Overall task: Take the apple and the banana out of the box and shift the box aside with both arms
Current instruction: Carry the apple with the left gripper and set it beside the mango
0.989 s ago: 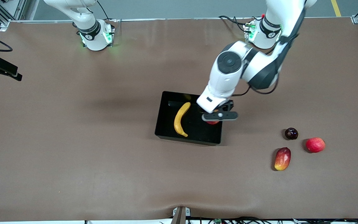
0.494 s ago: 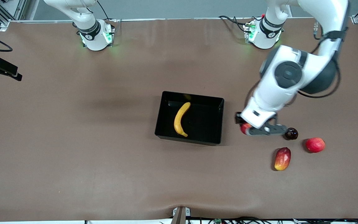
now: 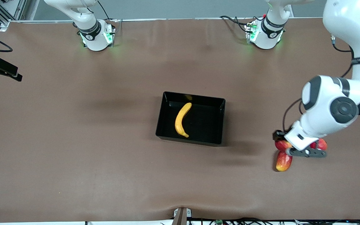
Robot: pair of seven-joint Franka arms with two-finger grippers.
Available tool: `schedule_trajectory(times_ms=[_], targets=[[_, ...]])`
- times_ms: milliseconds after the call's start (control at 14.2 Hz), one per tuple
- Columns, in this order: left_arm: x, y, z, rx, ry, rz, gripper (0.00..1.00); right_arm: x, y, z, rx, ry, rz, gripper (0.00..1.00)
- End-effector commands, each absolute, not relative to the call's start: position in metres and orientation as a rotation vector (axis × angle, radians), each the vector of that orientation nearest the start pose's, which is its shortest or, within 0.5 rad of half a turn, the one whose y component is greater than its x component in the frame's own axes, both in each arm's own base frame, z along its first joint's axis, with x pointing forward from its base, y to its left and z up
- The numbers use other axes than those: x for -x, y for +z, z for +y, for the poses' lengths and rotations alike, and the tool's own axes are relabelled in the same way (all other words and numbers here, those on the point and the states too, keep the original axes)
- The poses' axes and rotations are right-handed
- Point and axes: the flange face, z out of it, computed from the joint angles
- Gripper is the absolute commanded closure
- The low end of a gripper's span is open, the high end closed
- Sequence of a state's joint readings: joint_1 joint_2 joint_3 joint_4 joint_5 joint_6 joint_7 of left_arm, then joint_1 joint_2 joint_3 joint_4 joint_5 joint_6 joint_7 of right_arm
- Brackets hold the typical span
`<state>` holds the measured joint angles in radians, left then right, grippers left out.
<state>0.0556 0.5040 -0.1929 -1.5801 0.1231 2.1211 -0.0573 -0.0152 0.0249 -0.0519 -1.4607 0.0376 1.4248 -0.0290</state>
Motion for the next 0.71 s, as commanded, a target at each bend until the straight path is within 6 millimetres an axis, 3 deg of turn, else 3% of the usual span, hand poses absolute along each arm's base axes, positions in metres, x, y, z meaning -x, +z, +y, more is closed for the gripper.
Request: schedule_trajectory(times_ms=[0,494,636], targets=[[-0.702,0.326,-0.046,3.123,-0.118,0.294,1.00,-0.547,0.652,-0.036,3.100,0.092,0.047,0.00],[-0.733,0.289,0.007,2.941,-0.198,0.471,1.00,-0.547,0.651,-0.036,3.099,0.094,0.050,0.00],[-0.738,0.264,0.031,2.942,-0.252,0.492,1.00,-0.547,0.650,-0.035,3.099,0.099,0.050,0.00]])
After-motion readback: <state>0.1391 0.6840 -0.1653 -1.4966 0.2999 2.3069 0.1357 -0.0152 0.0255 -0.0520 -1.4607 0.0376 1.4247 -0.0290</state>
